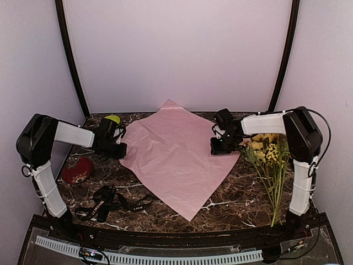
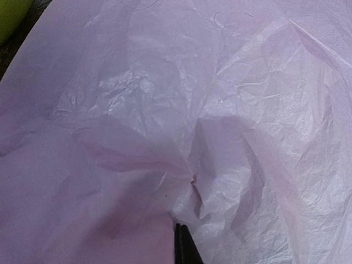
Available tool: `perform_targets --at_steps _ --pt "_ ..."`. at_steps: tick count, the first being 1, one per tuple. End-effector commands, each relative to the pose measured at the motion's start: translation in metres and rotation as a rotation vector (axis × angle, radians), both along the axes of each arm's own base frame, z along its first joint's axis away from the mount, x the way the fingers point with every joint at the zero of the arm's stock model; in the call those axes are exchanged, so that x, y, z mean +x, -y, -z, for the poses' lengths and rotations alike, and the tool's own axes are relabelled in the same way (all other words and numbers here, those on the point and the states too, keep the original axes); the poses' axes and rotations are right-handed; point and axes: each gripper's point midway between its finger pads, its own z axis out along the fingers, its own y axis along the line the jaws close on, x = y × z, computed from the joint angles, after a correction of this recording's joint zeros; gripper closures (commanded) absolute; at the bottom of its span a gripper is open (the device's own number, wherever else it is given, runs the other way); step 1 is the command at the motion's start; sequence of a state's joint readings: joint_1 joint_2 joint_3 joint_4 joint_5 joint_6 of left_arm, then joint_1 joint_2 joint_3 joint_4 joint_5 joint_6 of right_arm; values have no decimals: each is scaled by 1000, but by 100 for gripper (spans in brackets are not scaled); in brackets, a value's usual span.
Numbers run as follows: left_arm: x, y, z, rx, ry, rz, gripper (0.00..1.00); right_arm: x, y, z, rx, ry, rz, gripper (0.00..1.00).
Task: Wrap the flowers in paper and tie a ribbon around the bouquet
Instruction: Unfold the folded wrapping paper at the center of the board.
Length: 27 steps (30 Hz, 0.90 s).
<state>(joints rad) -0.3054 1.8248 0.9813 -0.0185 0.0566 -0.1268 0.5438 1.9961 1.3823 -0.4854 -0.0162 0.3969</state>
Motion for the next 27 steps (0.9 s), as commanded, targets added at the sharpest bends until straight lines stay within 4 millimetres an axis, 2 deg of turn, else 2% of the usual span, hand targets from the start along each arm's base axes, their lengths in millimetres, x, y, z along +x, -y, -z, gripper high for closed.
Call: perform_targets --at_steps 1,5,6,10,12,15,22,24,27 --pt "5 -2 -13 20 -16 10 99 34 45 -7 -165 97 58 68" --pt "4 -12 -33 55 -8 -40 78 32 75 4 -200 75 115 68" --pt "3 -15 -38 63 -8 -52 69 30 81 6 -197 70 129 68" --pt "0 -24 -54 90 -11 -92 46 14 92 19 -207 36 138 68" --pt "-1 -27 -60 100 -8 -101 38 6 101 27 -216 19 149 68" --pt "-1 -36 -68 138 -1 -129 27 2 113 28 -213 11 175 68" --pt "-1 -48 -112 130 79 -158 22 -2 127 13 -259 33 171 68" --pt "-3 -52 -121 140 96 -164 21 0 123 1 -241 49 150 68" --pt "-5 -53 -130 141 106 -167 21 6 105 -33 -155 89 94 68"
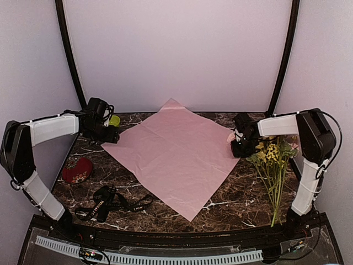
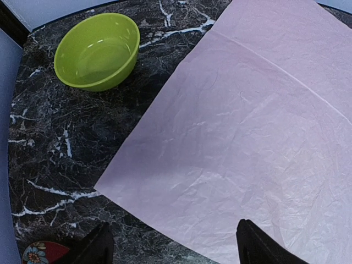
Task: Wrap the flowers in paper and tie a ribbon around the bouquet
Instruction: Unfold the folded wrapping paper at the center of the board, then pick up the fake flower from the center of the board.
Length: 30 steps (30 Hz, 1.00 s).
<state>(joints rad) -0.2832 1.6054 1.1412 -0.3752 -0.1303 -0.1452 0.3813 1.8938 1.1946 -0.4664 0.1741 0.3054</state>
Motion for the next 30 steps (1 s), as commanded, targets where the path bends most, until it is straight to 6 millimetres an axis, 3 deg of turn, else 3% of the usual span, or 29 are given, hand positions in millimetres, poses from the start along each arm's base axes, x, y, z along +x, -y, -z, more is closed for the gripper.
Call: perform_targets --at_steps 1,3,5,10,12,18,25,30 --pt "-2 -6 -33 -2 45 -17 21 6 -16 -61 90 70 -80 68" --pt "-2 9 -36 -76 45 12 22 4 -17 -85 112 89 -78 68" --pt "-4 28 -36 -113 52 54 23 -3 -5 -101 76 95 -33 71" --pt "-16 81 -29 -125 56 179 22 -49 16 -89 48 -11 52 73" --pt "-23 100 -25 -141 48 232 20 -66 24 -95 59 -2 88 73" --pt "-42 139 -19 -192 44 323 9 -106 34 -57 43 -149 134 68" --pt "-53 158 -7 -204 22 408 3 -105 73 -33 -153 -158 256 64" --pt "-55 162 -5 -221 32 433 2 -112 78 -4 -187 -233 247 57"
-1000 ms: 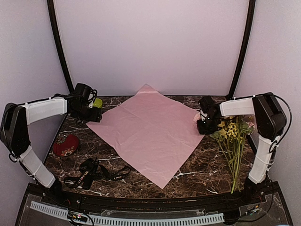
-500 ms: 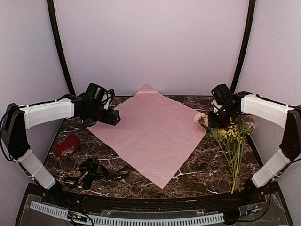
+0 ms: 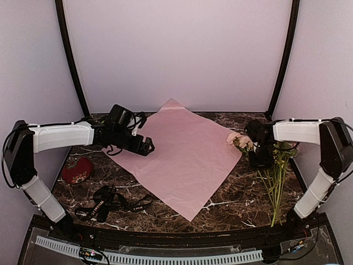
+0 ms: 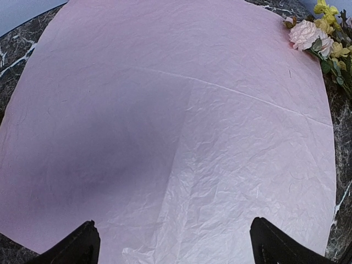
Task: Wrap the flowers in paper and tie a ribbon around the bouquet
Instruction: Pick up the fake flower from the center of the board.
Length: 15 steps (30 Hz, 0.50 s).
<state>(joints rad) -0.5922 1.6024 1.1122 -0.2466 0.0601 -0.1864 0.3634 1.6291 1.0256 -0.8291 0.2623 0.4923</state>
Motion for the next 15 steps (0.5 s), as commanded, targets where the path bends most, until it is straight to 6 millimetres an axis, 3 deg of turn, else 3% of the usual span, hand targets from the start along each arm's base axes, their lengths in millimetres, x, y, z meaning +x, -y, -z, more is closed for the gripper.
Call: perform_targets --at_steps 1,5,10,12,15 --pt "-2 6 3 -23 19 38 2 -7 14 25 -69 -53 23 57" --pt "2 9 10 -12 7 45 2 -6 16 35 -80 -71 15 63" --pt "8 17 15 -15 -11 62 2 2 0 36 -7 -75 -49 92" --pt "10 18 16 -12 -9 62 2 5 -3 31 3 -74 -73 100" --pt "14 20 18 -7 -6 63 2 14 2 10 -33 -41 -90 100"
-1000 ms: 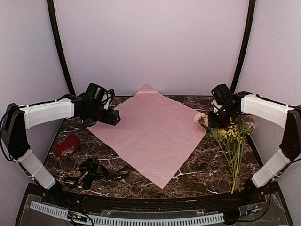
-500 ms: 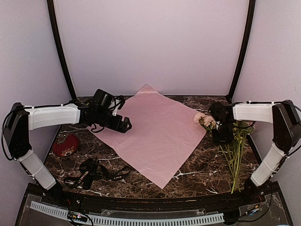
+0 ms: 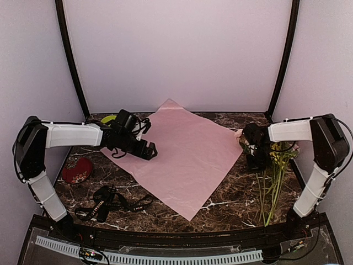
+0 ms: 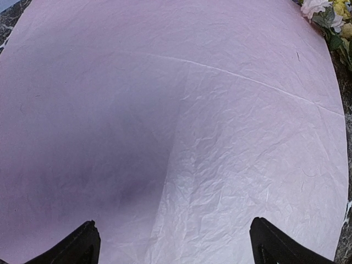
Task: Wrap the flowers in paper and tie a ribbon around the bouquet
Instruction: Pick up the fake flower from the center of the board, then pass from the right arm to the left
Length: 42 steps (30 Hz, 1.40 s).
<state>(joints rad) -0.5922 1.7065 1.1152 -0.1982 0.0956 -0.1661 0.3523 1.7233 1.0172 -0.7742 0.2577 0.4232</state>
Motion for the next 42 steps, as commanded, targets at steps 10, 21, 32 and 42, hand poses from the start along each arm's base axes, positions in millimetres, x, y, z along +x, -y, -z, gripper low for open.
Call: perform_targets --at_steps 10,21,32,42 --pt "12 17 2 -34 -19 16 2 43 -1 -135 26 316 -42 100" --pt "2 1 15 -11 -74 -73 3 91 -97 -258 529 745 -244 100" --pt "-8 -22 8 10 -72 -192 4 146 -266 -246 886 690 -558 100" --pt "-22 -42 12 34 -77 -256 3 192 -329 -194 978 614 -547 100"
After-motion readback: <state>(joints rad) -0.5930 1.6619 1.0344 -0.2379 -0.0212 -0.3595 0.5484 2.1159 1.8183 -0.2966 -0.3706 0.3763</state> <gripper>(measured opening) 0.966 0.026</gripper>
